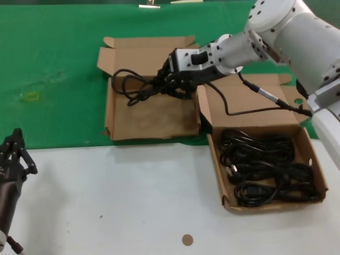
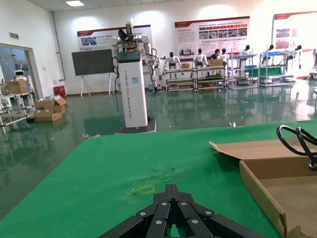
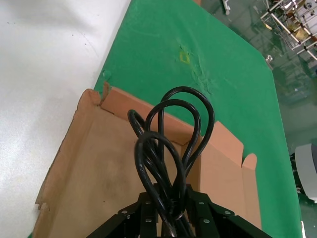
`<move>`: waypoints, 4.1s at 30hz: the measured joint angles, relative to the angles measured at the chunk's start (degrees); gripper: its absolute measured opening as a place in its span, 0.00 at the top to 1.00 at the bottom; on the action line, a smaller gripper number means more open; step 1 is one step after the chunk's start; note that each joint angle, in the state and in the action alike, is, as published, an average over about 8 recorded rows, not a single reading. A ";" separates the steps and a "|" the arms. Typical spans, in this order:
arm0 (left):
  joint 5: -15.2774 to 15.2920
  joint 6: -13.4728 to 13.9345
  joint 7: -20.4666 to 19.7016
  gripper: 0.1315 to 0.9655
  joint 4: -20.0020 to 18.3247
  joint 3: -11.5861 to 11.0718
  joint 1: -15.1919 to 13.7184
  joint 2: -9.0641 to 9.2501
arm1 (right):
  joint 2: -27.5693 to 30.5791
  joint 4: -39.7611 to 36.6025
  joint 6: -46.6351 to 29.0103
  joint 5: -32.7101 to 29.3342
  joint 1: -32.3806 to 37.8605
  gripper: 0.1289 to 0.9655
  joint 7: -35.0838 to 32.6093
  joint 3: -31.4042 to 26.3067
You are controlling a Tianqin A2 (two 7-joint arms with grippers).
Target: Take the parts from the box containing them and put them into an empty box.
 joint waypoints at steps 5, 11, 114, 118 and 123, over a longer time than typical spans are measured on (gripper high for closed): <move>0.00 0.00 0.00 0.99 0.00 0.00 0.00 0.00 | -0.36 -0.63 0.91 -0.29 0.05 0.85 -0.11 0.16; 0.00 0.00 0.00 0.99 0.00 0.00 0.00 0.00 | -0.51 -0.81 1.34 -0.43 -0.04 0.77 -0.10 0.33; -0.02 0.00 0.01 0.00 0.00 0.00 0.00 0.00 | 15.44 86.54 47.57 26.67 -82.59 0.00 35.80 29.97; -0.02 0.00 0.01 0.00 0.00 0.00 0.00 0.00 | 15.44 86.54 47.57 26.67 -82.59 0.00 35.80 29.97; -0.02 0.00 0.01 0.00 0.00 0.00 0.00 0.00 | 15.44 86.54 47.57 26.67 -82.59 0.00 35.80 29.97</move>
